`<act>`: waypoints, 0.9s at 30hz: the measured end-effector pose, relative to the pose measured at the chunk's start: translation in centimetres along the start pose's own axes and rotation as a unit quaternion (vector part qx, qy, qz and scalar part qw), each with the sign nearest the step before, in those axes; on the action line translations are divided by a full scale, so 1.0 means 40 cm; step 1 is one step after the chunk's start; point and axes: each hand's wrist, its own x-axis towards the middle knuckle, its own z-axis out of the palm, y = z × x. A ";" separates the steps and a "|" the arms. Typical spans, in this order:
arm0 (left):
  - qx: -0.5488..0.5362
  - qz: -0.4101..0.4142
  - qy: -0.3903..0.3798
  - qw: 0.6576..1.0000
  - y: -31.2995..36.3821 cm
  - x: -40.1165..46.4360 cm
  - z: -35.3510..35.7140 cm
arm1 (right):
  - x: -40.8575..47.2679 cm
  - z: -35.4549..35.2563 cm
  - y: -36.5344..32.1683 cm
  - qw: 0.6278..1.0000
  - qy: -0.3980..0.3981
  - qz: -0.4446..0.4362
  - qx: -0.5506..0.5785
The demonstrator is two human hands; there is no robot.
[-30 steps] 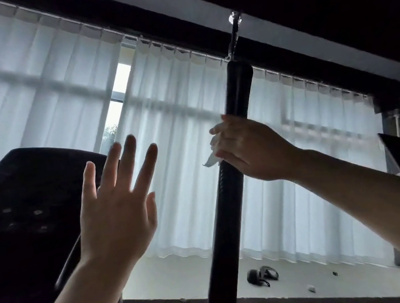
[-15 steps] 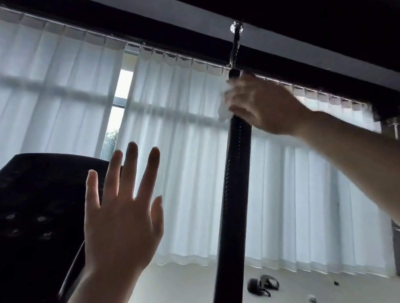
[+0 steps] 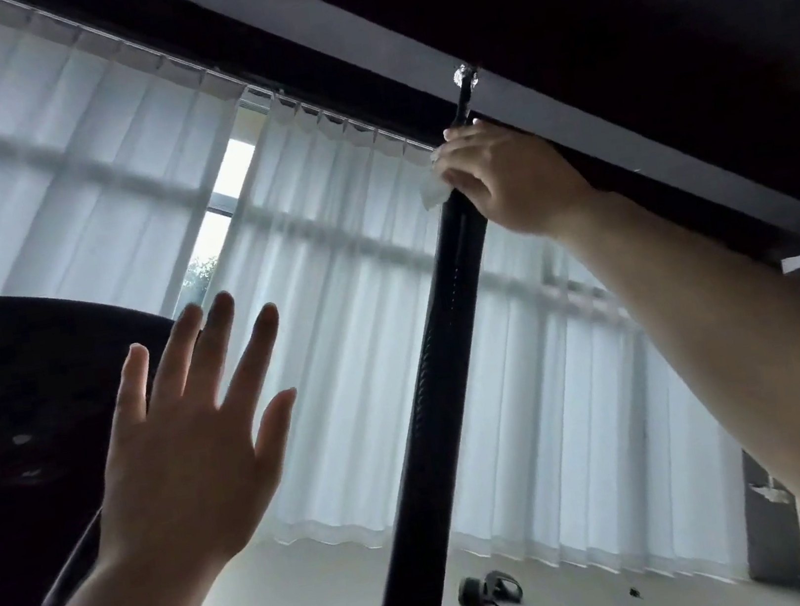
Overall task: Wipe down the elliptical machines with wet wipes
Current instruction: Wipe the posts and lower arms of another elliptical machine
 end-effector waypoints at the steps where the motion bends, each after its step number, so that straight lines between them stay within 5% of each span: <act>1: 0.001 -0.003 -0.005 1.000 0.000 0.000 0.000 | -0.008 0.010 -0.019 1.000 -0.003 0.004 0.007; 5: 0.017 -0.002 -0.044 0.999 0.005 -0.004 0.003 | -0.075 0.047 -0.122 0.998 -0.058 -0.027 0.001; 8: 0.020 -0.006 -0.065 0.998 0.002 -0.001 0.002 | -0.155 0.074 -0.227 0.998 -0.025 -0.050 0.015; 13: 0.005 -0.003 -0.075 0.997 0.002 -0.057 -0.018 | -0.226 0.080 -0.306 0.982 -0.082 -0.165 0.042; 17: -0.032 -0.018 -0.042 0.998 0.021 -0.205 -0.046 | -0.230 0.065 -0.266 0.988 -0.061 -0.136 0.036; 24: -0.004 0.041 -0.048 0.998 0.024 -0.334 -0.060 | -0.419 0.125 -0.467 0.993 0.016 -0.098 0.068; 27: -0.010 0.049 -0.046 0.998 0.017 -0.342 -0.063 | -0.559 0.163 -0.600 0.982 -0.015 0.048 0.181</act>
